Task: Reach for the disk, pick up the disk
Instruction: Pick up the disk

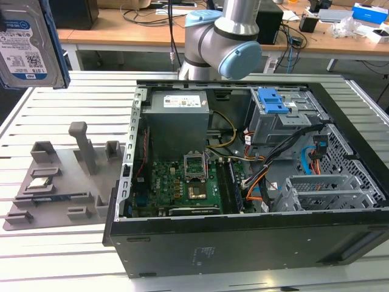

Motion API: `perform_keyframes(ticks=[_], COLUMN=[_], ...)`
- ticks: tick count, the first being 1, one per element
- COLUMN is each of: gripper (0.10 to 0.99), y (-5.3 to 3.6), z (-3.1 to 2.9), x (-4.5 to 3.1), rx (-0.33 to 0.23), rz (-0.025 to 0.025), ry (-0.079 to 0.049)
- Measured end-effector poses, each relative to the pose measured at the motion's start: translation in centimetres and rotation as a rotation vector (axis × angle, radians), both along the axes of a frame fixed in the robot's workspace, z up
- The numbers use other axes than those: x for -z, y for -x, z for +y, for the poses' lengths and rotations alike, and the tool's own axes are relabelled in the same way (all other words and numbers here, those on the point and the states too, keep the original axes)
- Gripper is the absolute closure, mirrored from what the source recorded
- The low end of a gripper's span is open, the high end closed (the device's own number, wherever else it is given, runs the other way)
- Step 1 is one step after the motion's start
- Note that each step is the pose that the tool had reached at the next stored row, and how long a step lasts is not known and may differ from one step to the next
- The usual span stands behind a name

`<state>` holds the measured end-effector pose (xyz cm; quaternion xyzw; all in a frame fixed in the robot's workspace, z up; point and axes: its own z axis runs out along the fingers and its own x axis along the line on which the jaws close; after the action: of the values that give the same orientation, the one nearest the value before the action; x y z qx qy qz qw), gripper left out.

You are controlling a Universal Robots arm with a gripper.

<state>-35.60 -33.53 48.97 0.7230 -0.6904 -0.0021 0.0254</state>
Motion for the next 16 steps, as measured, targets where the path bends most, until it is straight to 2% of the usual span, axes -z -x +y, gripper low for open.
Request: perform_keyframes(ticks=[2,6,8,9,11,12,16], gripper=[0.718,0.718,0.718,0.718,0.718,0.718,0.718], y=[-0.04,-0.06,-0.06,-0.06,-0.06,-0.06,-0.72], z=[0.01,0.03,0.01,0.01,-0.07,-0.29,-0.31], x=[-0.63,-1.28,-1.29,-1.28,-1.28,-1.28,-1.29], rx=[0.0,0.0,0.0,0.0,0.0,0.0,0.0], rz=[0.0001,0.0,0.0,0.0,0.0,0.0,0.0001], ry=[0.0,-0.001,-0.032,-0.037,-0.043,-0.047,-0.047])
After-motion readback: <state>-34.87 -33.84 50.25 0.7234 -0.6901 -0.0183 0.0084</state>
